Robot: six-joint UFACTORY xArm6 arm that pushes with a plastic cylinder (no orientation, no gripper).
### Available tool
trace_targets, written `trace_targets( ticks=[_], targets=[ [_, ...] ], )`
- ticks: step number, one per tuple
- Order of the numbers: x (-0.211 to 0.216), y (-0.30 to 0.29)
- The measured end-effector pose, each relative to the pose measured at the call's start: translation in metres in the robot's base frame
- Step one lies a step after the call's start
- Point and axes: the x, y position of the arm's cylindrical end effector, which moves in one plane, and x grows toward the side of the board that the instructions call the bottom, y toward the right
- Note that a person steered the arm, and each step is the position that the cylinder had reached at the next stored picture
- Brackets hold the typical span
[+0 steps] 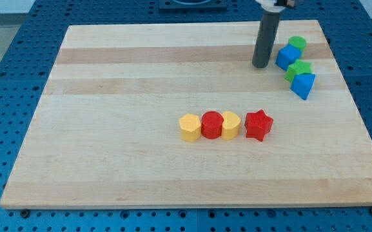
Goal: Drag the green circle towards the slightly left
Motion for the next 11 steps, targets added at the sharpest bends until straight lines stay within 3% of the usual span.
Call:
trace_targets(
  ticks=[2, 3, 4, 5, 8, 11],
  targets=[
    [-0.069, 0.003],
    [-0.089, 0.064],
    [-0.1, 0.123],
    [-0.068, 0.147],
    [-0.034, 0.118],
    [-0.075, 0.101]
  ],
)
